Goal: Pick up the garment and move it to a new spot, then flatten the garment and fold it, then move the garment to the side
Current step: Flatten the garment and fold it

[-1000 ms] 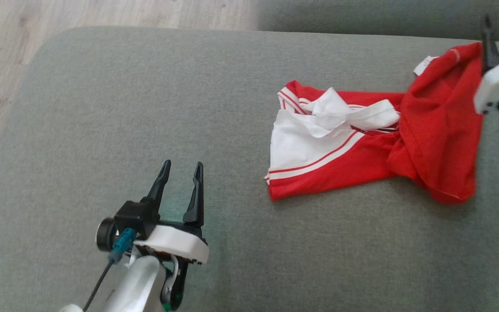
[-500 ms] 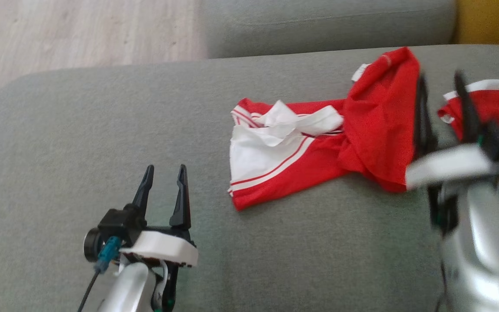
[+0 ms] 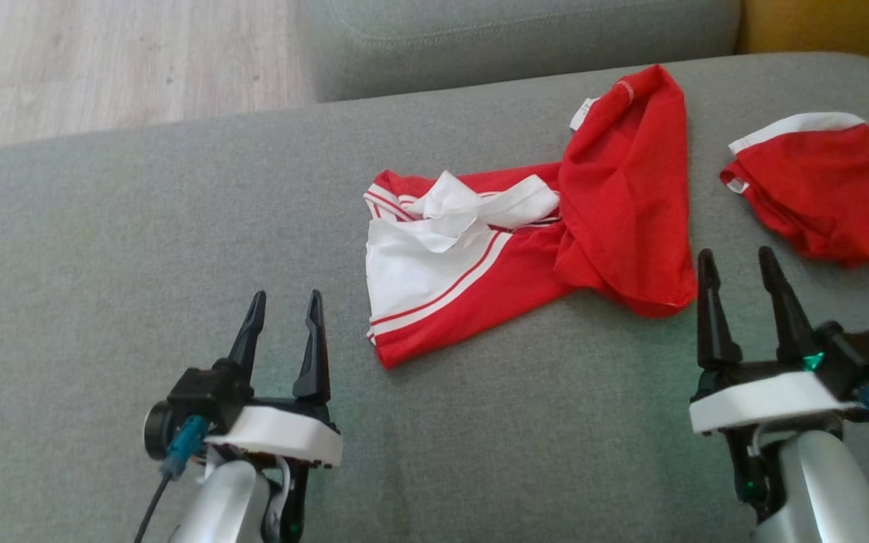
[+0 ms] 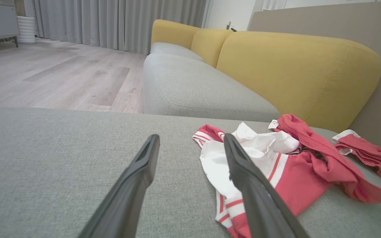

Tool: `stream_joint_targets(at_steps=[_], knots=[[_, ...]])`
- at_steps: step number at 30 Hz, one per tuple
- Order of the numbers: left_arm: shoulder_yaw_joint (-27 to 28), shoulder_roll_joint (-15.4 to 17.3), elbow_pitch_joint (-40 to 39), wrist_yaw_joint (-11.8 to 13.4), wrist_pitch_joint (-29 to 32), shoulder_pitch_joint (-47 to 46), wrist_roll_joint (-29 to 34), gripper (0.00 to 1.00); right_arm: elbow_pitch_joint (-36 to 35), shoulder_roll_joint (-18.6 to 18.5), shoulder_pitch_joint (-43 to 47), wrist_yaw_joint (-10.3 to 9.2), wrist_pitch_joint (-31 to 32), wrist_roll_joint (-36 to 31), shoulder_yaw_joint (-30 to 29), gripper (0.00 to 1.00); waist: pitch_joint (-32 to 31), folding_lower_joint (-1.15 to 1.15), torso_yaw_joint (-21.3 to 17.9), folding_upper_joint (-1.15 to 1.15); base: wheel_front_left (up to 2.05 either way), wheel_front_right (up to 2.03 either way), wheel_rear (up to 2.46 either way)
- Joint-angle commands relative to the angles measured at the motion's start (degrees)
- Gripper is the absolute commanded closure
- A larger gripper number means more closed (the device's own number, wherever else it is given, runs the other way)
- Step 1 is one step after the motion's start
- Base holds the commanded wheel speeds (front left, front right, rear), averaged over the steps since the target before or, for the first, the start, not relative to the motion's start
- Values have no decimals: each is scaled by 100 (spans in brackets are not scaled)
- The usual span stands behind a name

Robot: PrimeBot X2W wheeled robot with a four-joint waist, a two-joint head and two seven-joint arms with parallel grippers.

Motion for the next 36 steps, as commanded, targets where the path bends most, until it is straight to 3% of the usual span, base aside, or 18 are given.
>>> stream_joint_targets(at_steps=[1,8,17,18,19,20,27,36], knots=[[170,20,-151,-9,-70,-242,23,0,-150,3,-250,-4,32,-51,152,0,38,0,26,0,0,0,0],[-15,20,-70,-21,-70,-390,-40,0,530,3,-625,-4,772,-333,275,0,318,0,230,0,0,0,0],[-134,20,66,-36,-70,-573,-49,0,1650,3,-1202,-4,971,-987,422,0,568,0,571,0,0,0,0],[-132,20,78,-37,-70,-581,-47,0,1759,4,-1241,-4,968,-1015,373,5,568,0,591,0,0,0,0],[-130,20,87,-37,-70,-585,-46,0,1845,4,-1282,-4,937,-1047,324,64,567,0,604,0,0,0,0],[-122,20,93,-37,-70,-587,-45,0,1912,4,-1315,-4,886,-1071,284,100,566,0,611,0,0,0,0],[5,20,120,-8,-70,-509,-7,0,1922,4,-1293,-4,375,-647,119,100,432,0,366,0,0,0,0],[90,20,130,-56,-70,-375,20,0,1062,4,-590,-4,140,142,-425,100,206,0,-187,0,0,0,0]])
